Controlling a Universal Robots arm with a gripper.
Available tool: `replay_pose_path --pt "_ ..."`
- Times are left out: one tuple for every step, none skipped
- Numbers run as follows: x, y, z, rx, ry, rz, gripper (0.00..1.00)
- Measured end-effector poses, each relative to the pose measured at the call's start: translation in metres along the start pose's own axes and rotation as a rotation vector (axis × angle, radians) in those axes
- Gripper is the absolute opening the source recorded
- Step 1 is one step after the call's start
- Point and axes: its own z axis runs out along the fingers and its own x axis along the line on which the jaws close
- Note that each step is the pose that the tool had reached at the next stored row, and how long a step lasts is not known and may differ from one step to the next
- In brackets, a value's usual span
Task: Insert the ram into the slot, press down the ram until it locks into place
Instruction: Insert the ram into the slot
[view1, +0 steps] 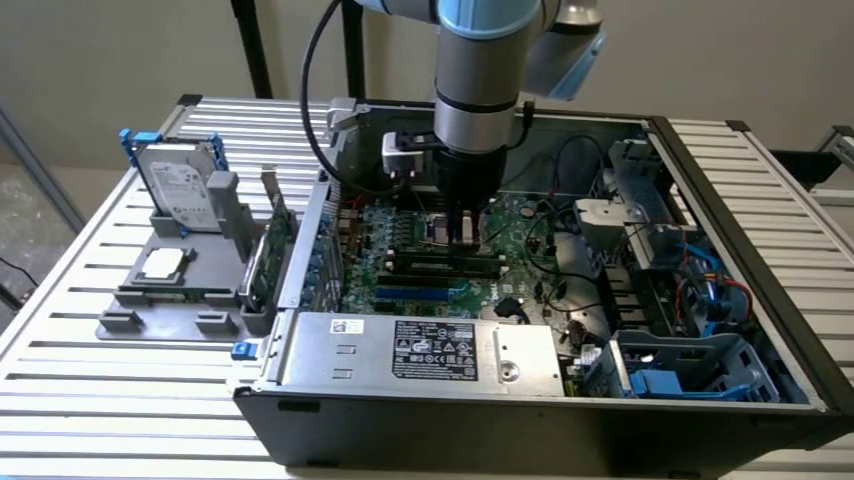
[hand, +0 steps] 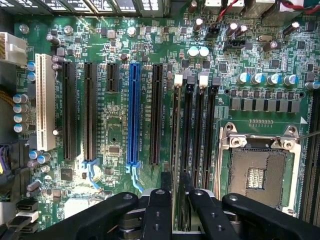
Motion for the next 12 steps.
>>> replay_pose_path --pt "0.000 -0.0001 -0.0038 0.0001 -0.0007 0.000 0.22" --pt "0.000 -0.0001 -0.0076 -0.0001 -0.0010 0.000 0.22" --pt "0.000 -0.0002 -0.0111 -0.0001 -0.0015 0.000 0.22" --pt "0.001 -0.0002 -0.0144 -0.0005 -0.0018 0.000 0.22" --pt "0.001 -0.0002 -0.0169 -0.0008 -0.0025 0.000 0.22" --pt "0.001 0.0001 -0.0185 -0.0012 -0.0029 0.000 0.22" --pt "0.001 0.0005 -0.0195 -0.0017 -0.0035 0.000 0.22" --pt "0.001 0.0010 -0.0201 -0.0023 -0.0039 0.000 0.13" --pt "0.001 0.0016 -0.0205 -0.0030 -0.0042 0.000 0.13" --pt "0.001 0.0020 -0.0204 -0.0034 -0.0051 0.000 0.11" --pt "0.001 0.0021 -0.0205 -0.0040 -0.0056 0.000 0.11" --pt "0.001 0.0022 -0.0205 -0.0040 -0.0057 0.000 0.11"
